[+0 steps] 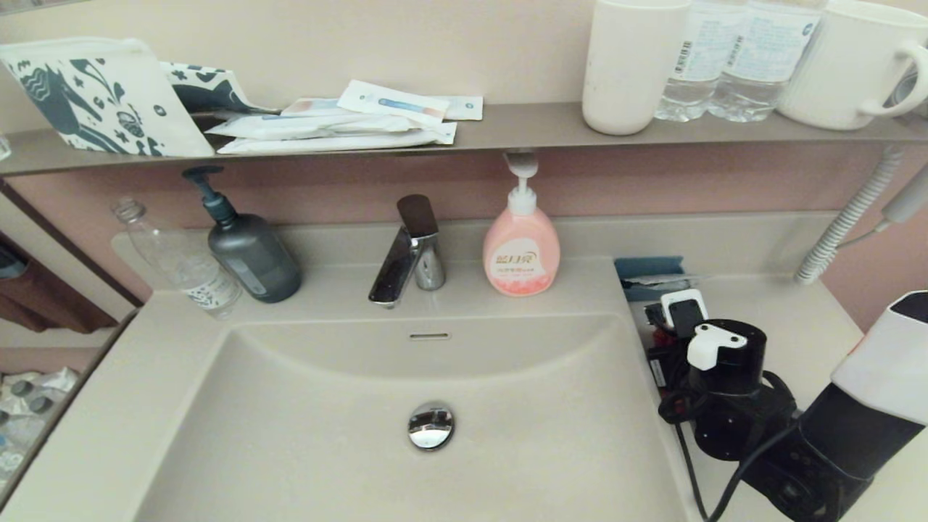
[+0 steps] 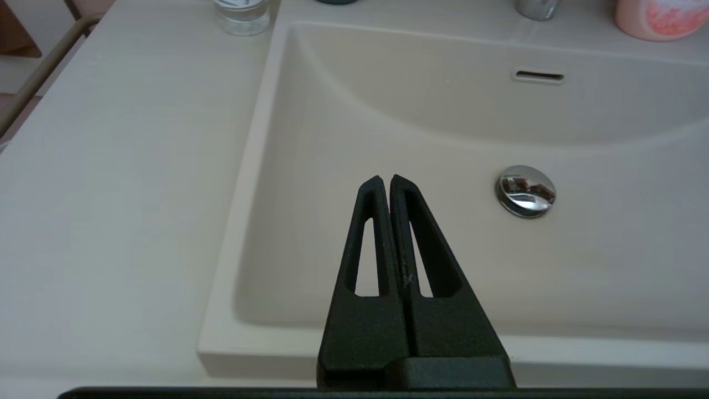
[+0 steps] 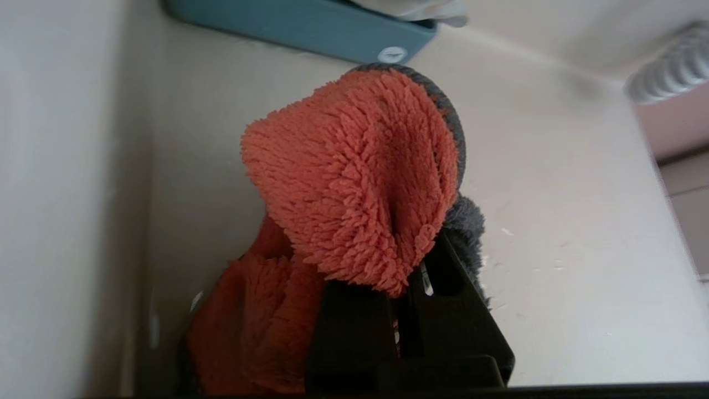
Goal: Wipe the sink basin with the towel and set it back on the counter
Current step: Wipe the sink
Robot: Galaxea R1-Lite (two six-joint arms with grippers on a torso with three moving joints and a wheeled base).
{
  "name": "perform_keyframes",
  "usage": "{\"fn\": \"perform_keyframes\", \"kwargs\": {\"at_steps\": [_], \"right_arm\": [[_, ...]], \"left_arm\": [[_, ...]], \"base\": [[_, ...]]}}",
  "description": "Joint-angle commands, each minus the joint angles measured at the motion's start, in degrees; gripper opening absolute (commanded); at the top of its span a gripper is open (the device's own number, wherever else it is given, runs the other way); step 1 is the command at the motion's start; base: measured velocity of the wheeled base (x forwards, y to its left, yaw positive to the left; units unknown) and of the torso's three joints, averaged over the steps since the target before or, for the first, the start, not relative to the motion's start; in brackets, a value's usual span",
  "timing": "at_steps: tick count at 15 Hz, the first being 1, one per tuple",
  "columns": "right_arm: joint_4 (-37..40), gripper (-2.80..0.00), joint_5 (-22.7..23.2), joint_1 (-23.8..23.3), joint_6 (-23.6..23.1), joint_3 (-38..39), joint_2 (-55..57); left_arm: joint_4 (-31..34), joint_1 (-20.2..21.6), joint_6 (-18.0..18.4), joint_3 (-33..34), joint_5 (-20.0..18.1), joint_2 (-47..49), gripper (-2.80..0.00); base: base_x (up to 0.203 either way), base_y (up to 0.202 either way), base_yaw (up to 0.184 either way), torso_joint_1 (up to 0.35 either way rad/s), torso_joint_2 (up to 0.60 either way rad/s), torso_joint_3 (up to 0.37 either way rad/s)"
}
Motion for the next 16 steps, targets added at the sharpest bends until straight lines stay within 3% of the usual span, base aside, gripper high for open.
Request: {"fn": "perform_keyframes", "kwargs": {"at_steps": [1, 5, 9, 11, 13, 16], "right_arm": [[0.3, -2.8, 0.3, 2.4, -0.1, -1.3, 3.4], [9.4, -2.8, 1.2, 3.3, -0.1, -0.4, -7.7], [26.7, -2.8, 5.0, -0.5, 3.1, 0.5, -22.5], [32.5, -2.8, 6.0, 0.3, 7.8, -0.7, -24.6], [38.1, -2.8, 5.9, 4.6, 13.1, -5.3, -24.9], [62.6, -2.8, 5.8, 13.9, 27.9, -16.6, -27.2]], "left_arm": [[0.0, 0.0, -0.1, 0.0, 0.0, 0.1, -2.8], [0.0, 0.0, -0.1, -0.1, 0.0, 0.1, -2.8], [0.0, 0.0, 0.0, 0.0, 0.0, 0.1, -2.8], [0.0, 0.0, 0.0, 0.0, 0.0, 0.1, -2.8], [0.0, 0.0, -0.1, 0.0, 0.0, 0.1, -2.8], [0.0, 0.0, -0.1, 0.0, 0.0, 0.1, -2.8]], "base": [[0.0, 0.0, 0.0, 0.0, 0.0, 0.0], [0.0, 0.0, 0.0, 0.0, 0.0, 0.0], [0.0, 0.0, 0.0, 0.0, 0.0, 0.0], [0.0, 0.0, 0.0, 0.0, 0.0, 0.0], [0.0, 0.0, 0.0, 0.0, 0.0, 0.0], [0.0, 0.0, 0.0, 0.0, 0.0, 0.0]]}}
